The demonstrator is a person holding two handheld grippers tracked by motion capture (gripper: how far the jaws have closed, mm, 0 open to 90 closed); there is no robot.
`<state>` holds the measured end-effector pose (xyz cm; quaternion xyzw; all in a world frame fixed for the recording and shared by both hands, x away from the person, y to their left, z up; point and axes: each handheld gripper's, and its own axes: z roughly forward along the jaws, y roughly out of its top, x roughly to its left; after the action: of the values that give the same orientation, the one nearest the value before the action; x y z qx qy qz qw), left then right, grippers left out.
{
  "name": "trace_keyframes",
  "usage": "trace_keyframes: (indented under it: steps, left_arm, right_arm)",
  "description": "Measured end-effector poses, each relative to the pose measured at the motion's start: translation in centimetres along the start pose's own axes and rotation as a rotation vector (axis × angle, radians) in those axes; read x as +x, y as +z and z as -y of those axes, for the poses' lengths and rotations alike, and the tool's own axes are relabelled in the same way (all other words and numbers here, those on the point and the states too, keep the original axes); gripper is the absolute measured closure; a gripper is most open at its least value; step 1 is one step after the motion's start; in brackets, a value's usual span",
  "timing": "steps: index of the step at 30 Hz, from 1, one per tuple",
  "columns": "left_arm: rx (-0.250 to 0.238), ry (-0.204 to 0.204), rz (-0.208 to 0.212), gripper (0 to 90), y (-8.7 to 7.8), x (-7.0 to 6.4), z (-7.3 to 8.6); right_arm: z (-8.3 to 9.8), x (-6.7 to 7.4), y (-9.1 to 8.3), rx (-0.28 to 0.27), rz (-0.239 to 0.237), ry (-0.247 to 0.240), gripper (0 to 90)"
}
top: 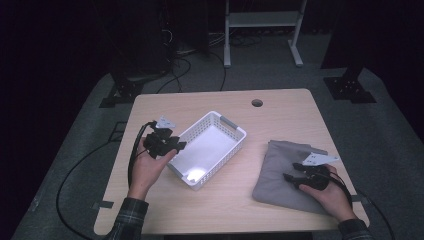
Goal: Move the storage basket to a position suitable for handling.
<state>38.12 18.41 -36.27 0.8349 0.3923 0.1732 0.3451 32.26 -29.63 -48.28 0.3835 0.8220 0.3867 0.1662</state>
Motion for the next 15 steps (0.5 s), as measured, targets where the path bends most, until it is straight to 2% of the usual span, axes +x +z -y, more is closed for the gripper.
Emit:
trace_keyframes:
  steps: [1, 6, 9, 15]
  left_arm:
    - [-0.003, -0.010, -0.009, 61.9, 0.4, 0.9, -0.1]
    - [0.007, -0.037, -0.028, 60.2, 1.8, 2.9, -0.3]
    - [0.027, -0.044, -0.047, 60.4, 2.8, 3.6, -0.3]
    - [0.057, -0.056, -0.045, 61.3, 4.2, 4.4, 0.0]
  right_arm:
    - [0.0, 0.0, 0.0, 0.000, -0.001, 0.000, 38.1]
    - [0.0, 0.0, 0.0, -0.001, -0.001, 0.001, 38.1]
    - [0.0, 0.0, 0.0, 0.000, -0.002, 0.001, 38.1]
    - [0.0, 0.0, 0.0, -0.001, -0.004, 0.003, 38.1]
